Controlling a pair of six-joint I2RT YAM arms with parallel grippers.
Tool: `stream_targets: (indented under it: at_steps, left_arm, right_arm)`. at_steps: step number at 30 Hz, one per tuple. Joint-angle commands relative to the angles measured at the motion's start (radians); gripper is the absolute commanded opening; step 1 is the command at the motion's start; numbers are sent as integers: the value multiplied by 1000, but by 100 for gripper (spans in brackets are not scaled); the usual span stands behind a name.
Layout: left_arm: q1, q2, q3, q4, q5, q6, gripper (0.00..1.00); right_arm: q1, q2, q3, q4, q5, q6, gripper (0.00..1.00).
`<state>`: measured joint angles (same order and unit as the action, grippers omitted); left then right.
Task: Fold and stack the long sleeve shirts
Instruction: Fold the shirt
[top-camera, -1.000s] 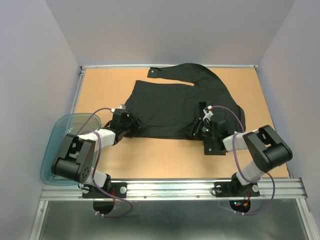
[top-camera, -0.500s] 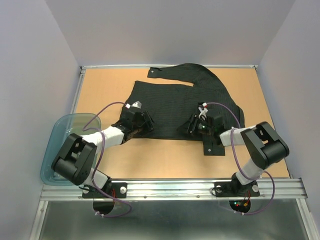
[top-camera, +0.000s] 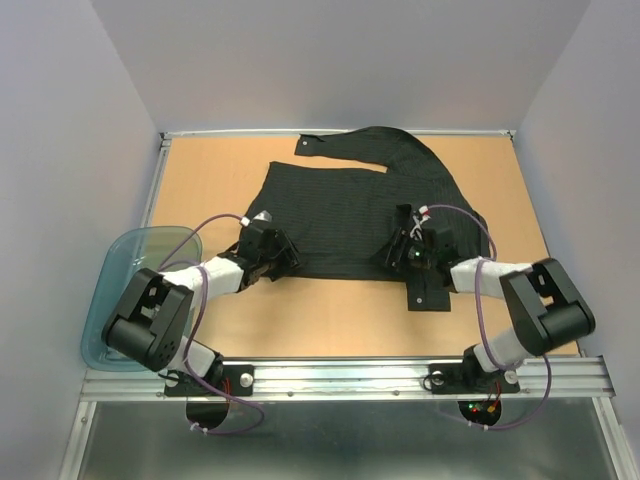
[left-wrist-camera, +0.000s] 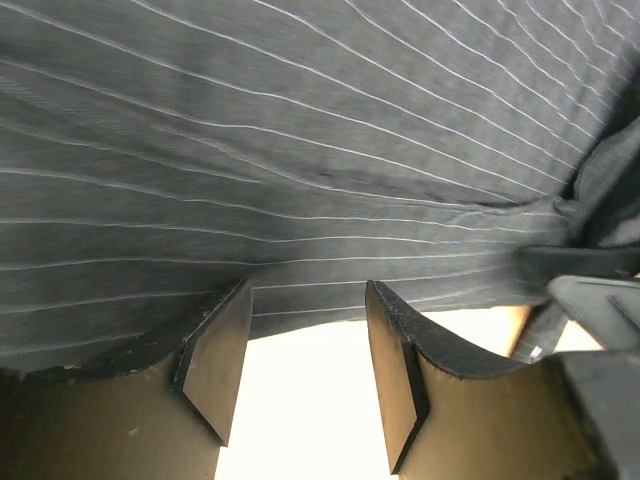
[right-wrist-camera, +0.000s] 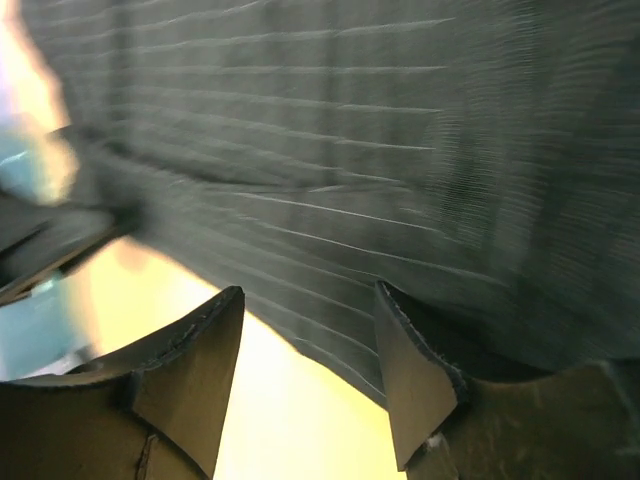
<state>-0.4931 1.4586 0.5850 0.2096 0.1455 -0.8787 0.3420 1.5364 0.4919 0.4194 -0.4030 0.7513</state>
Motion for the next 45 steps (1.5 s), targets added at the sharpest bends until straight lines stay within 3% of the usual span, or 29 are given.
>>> stream_targets:
  at_steps: [1,2,4,5,7,9,11,15,19,30,45]
  left_arm:
    - [4,-99,13,-105,-69,67,61]
    - [-2,-118,27,-122,-84,98,61]
    - [-21,-170,61,-145,-124,128,62]
    - [-44,-184,71,-159,-133,147,63]
    - [-70,-216,101,-168,-138,200,65]
    - [-116,-237,122,-170,-182,254,67]
    - [-153,-242,136,-173,-210,282,68]
    - [-237,-222,176,-188,-234,328,85]
    - [-350,-198,211,-177,-299,380,86]
    - [-524,-146,286,-145,-379,529,86]
    - [-648,-75,378,-85,-419,702,86]
  right_arm:
    - [-8,-152,120,-341,148,-145,61]
    - [-9,-188,147,-384,179,-151,62]
    - [-9,-258,175,-539,307,-152,74]
    - [-14,-309,188,-588,347,-148,86]
    - [-20,-341,221,-736,439,-145,98]
    - [-23,-390,229,-857,512,-135,100]
    - [-24,-427,226,-936,561,-112,100]
    - [-35,-508,209,-1118,667,-63,94]
    - [-41,-521,231,-1200,702,-9,77]
    - [-58,-437,139,-1234,777,233,59]
    - [-89,-322,125,-1197,764,232,61]
